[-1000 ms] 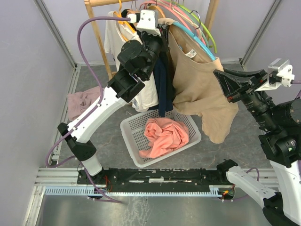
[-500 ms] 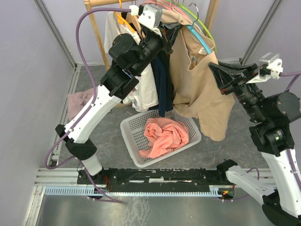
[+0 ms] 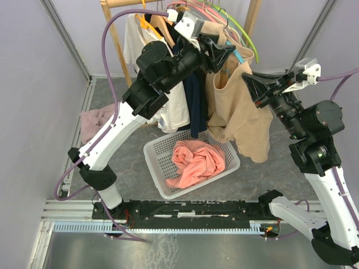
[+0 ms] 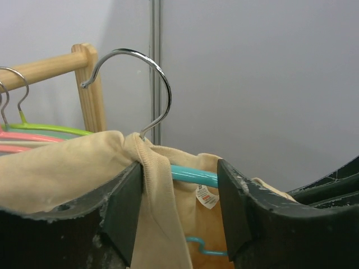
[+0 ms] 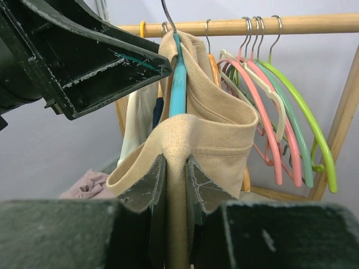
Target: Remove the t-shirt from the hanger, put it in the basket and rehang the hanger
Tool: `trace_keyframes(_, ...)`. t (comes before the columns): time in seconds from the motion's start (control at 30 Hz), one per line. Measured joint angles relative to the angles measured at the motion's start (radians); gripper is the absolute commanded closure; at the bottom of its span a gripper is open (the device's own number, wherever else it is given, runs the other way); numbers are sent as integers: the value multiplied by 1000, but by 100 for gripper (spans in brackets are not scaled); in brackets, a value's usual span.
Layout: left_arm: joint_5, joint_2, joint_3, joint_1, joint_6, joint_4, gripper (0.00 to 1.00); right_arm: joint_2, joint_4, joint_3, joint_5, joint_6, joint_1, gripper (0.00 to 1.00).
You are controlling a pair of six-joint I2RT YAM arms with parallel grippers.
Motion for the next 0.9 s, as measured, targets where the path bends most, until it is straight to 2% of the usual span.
trace_keyframes(0.43, -121, -16, -29, -7, 21, 9, 30, -7, -5, 0, -16, 5, 0, 99)
trace_keyframes(0.9, -117, 11, 28, -7, 43, 72, 31, -25, -12, -2, -54, 15, 0, 99)
